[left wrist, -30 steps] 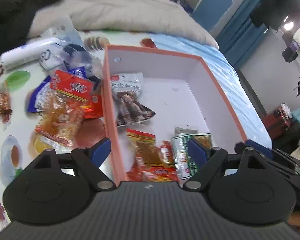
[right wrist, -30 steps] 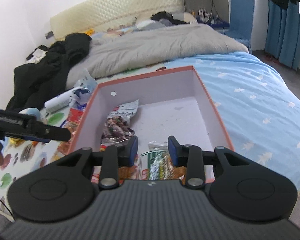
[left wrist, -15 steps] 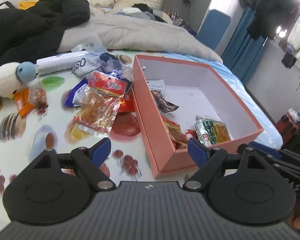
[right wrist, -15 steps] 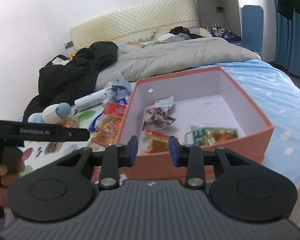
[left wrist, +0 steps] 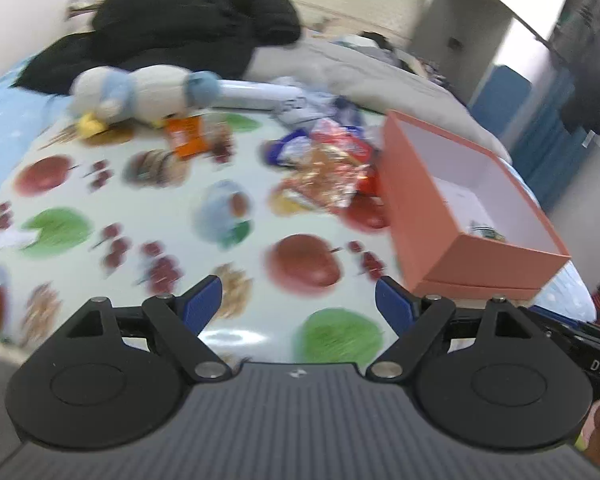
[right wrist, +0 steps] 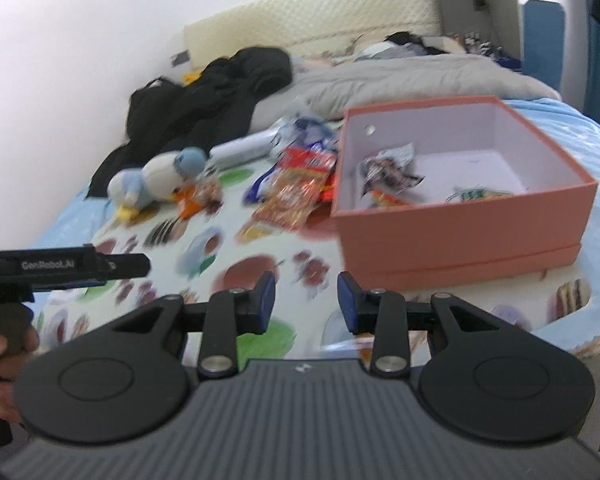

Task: Organize snacks
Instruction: 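Move both open tools back toward the snack pile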

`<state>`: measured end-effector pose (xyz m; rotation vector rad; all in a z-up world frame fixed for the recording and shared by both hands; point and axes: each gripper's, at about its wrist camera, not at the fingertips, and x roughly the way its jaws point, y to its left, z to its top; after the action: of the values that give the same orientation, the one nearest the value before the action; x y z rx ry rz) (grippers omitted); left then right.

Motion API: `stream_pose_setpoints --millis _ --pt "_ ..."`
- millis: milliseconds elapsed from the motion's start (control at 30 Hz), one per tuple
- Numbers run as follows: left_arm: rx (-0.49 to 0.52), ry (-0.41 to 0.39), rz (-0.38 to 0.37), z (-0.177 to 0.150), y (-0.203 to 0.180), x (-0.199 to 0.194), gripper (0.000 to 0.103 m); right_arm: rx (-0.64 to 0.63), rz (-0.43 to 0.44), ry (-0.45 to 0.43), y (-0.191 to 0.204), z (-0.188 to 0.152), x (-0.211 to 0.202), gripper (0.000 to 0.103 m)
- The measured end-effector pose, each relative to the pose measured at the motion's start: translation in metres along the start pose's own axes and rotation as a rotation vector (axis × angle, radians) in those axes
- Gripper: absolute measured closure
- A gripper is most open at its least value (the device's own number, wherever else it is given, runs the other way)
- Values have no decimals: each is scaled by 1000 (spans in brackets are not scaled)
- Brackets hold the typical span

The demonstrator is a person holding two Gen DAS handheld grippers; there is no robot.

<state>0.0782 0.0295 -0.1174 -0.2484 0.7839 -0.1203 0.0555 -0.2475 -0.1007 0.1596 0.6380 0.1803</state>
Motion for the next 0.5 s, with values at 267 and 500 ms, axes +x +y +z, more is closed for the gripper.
stream_pose_setpoints --millis 267,500 --pt "-32 0 30 -23 20 -23 16 -30 31 27 25 -19 -9 59" --pt "-23 -2 27 -12 25 -9 16 -43 27 6 34 -14 3 59"
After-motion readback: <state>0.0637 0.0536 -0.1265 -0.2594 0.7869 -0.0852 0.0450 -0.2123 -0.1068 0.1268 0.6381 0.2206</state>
